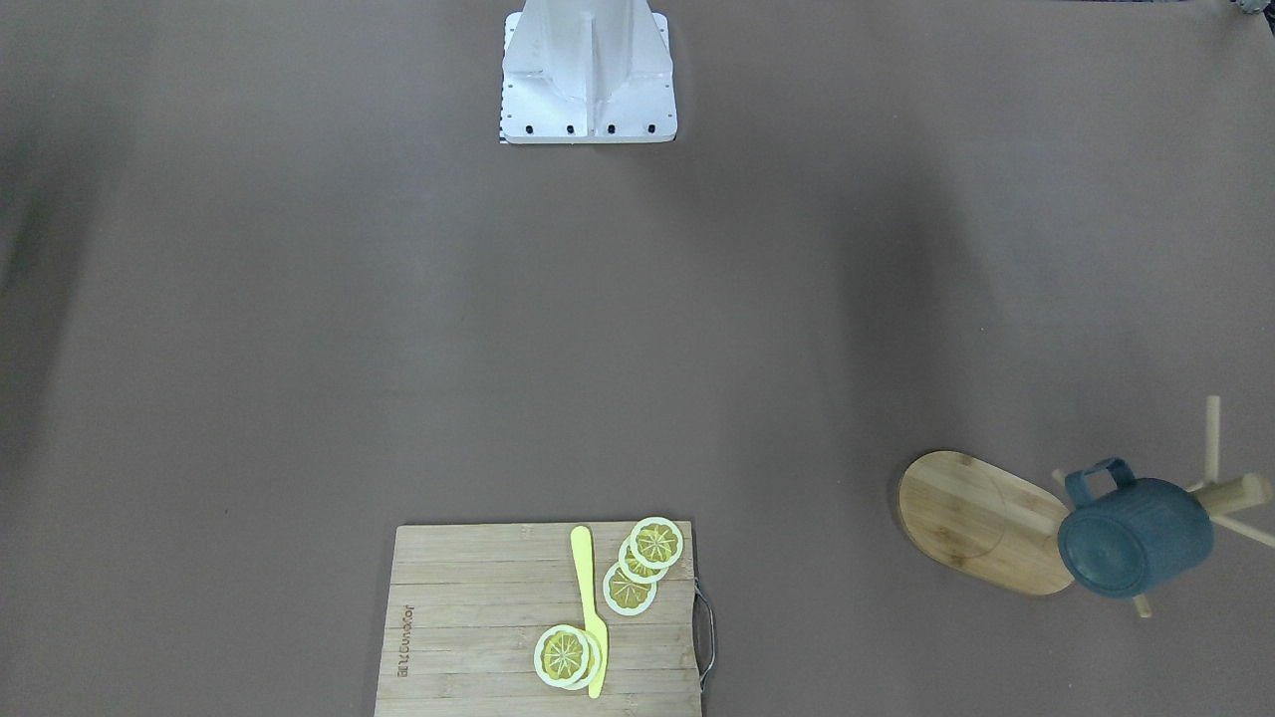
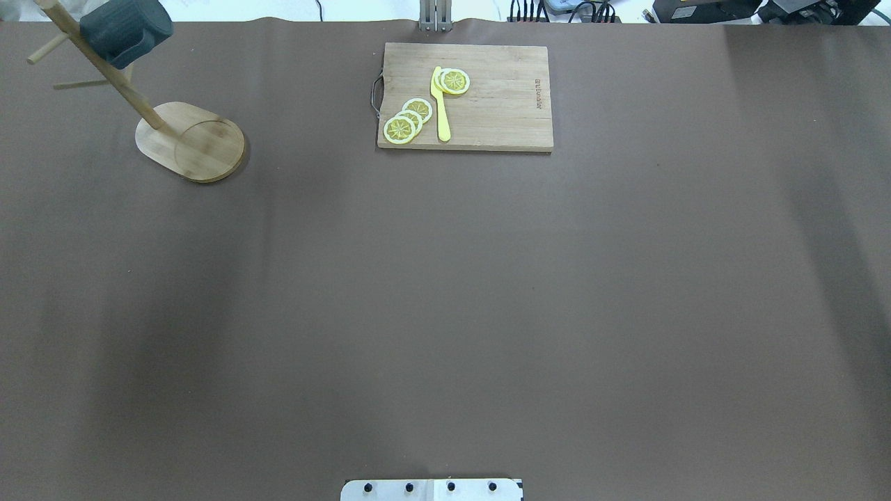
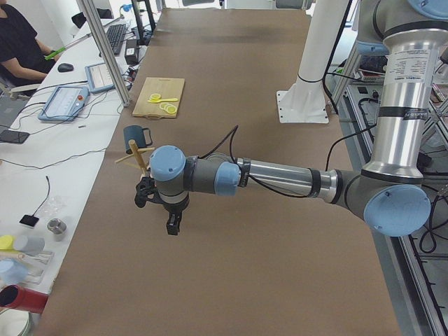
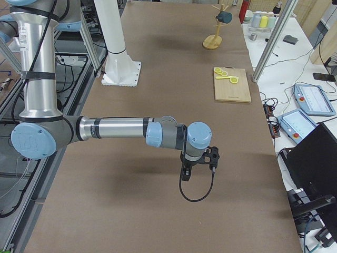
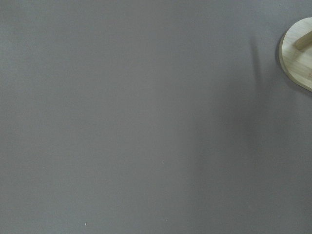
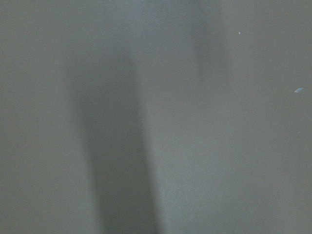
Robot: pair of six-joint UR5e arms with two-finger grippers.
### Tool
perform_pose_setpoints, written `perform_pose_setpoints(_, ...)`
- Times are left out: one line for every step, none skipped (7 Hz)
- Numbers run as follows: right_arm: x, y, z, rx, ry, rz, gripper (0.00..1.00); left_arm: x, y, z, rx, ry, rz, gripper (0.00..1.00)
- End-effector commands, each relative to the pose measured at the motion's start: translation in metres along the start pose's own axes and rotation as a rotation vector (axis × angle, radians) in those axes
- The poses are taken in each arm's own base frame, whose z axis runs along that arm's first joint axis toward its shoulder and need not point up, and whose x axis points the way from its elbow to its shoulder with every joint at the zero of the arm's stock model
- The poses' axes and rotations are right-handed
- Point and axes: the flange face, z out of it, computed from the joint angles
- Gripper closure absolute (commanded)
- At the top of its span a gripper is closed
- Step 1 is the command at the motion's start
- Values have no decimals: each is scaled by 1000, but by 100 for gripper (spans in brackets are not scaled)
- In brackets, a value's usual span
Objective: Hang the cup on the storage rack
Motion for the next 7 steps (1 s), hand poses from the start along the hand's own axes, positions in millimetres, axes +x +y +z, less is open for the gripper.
perform_pose_setpoints(-2, -1, -3, 5, 9, -2, 0, -1, 0, 0, 0, 0, 0, 2)
perform_pose_setpoints(-3, -1, -4, 7, 11, -4, 0, -1, 0, 0, 0, 0, -1, 2)
perform_pose_setpoints(-2, -1, -3, 6, 11, -3, 0, -1, 0, 0, 0, 0, 0, 2)
perform_pose_setpoints(-1, -1, -3, 5, 11, -2, 0, -1, 0, 0, 0, -2, 0, 2)
perform_pose_setpoints(-2, -1, -3, 7, 11, -4, 0, -1, 0, 0, 0, -3, 0, 2)
perform_pose_setpoints(-2, -1, -4, 8, 20, -4, 0, 0, 0, 1, -1, -4, 2, 2)
perform_pose_setpoints(-1, -1, -4, 8, 21, -4, 0, 0, 0, 0, 1, -3, 1, 2)
